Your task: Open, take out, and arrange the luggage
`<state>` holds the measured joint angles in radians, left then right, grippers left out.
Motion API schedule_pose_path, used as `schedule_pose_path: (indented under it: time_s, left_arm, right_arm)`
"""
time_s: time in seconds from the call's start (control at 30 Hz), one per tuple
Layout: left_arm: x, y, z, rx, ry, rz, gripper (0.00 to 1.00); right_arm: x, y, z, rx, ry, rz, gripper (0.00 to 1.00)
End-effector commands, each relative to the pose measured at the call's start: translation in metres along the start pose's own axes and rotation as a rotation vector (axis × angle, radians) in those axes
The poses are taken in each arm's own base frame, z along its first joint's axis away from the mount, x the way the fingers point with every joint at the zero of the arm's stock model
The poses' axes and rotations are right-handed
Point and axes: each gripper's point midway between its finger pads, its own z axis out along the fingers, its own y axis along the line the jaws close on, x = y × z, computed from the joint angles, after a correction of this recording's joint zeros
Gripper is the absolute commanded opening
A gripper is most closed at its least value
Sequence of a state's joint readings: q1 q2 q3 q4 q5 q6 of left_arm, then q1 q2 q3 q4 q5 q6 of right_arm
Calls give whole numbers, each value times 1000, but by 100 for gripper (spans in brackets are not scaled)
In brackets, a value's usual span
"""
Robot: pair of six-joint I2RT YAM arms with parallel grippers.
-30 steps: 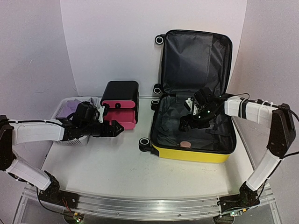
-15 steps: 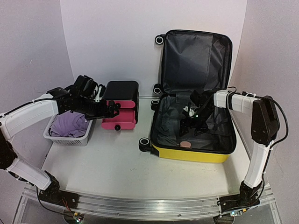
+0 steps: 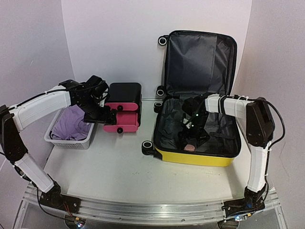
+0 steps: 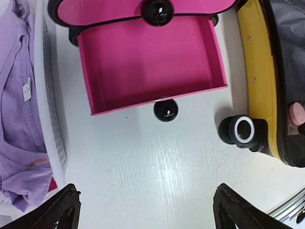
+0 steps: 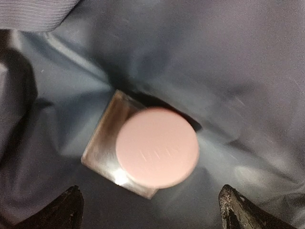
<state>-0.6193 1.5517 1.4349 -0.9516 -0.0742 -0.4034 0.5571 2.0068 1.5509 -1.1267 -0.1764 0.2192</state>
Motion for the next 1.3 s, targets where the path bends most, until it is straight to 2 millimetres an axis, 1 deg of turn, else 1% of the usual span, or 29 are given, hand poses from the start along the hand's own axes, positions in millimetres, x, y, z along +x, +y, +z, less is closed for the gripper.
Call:
schedule_pose_path:
  time_s: [0.0, 0.07, 0.13, 0.3, 0.4, 0.43, 0.53, 0.6, 0.67, 0.77, 0.87, 1.0, 1.07, 1.1, 1.13, 1.2, 1.27]
  left_arm:
    - [-9, 15, -26, -12, -42, 14, 98]
    - [-7, 16, -27, 4, -34, -1, 97]
    - [-9, 15, -32, 16, -46, -7, 97]
    - [-16, 15, -43, 17, -84, -4, 97]
    - [-16, 15, -47, 20, -93, -4, 97]
    - [-16, 16, -49, 21, -97, -7, 96]
    - [-13, 18, -56, 21, -113, -30, 96]
    - [-10, 22, -61, 16, -126, -53, 96]
    - [-7, 25, -66, 16, -137, -77, 96]
    - [-6, 28, -73, 10, -162, -95, 96]
    - [-8, 33, -79, -8, -188, -107, 96]
    - [-13, 37, -95, -8, -242, -163, 96]
    - [-14, 37, -103, 9, -265, -198, 97]
    - [-14, 38, -104, 7, -272, -210, 98]
    - [-13, 40, -102, 3, -274, -215, 99]
    - [-7, 40, -88, 6, -238, -206, 99]
    - [4, 37, -69, 29, -181, -179, 99]
  right_arm:
    - [-18, -4, 10, 151, -24, 29, 98]
    - [-24, -5, 14, 174, -31, 39, 97]
    - [-28, -9, 17, 205, -32, 65, 95]
    - [-24, -13, 19, 245, -36, 61, 89]
    - [-25, -16, 21, 272, -40, 73, 78]
    - [-25, -16, 20, 274, -44, 72, 71]
    - [-23, -13, 11, 272, -65, 66, 57]
    - [-20, -12, 1, 264, -90, 64, 51]
    - [-17, -10, -7, 253, -106, 55, 49]
    - [-12, -15, -19, 274, -134, 38, 46]
    - [-12, -12, -39, 265, -180, -8, 46]
    - [-11, 4, -67, 179, -253, -37, 47]
    - [-16, 13, -79, 129, -316, -39, 47]
    - [-23, 20, -85, 98, -358, -46, 47]
    - [-32, 26, -92, 72, -406, -56, 47]
    - [-55, 51, -107, -28, -503, -96, 46]
    - [-72, 78, -116, -103, -578, -164, 46]
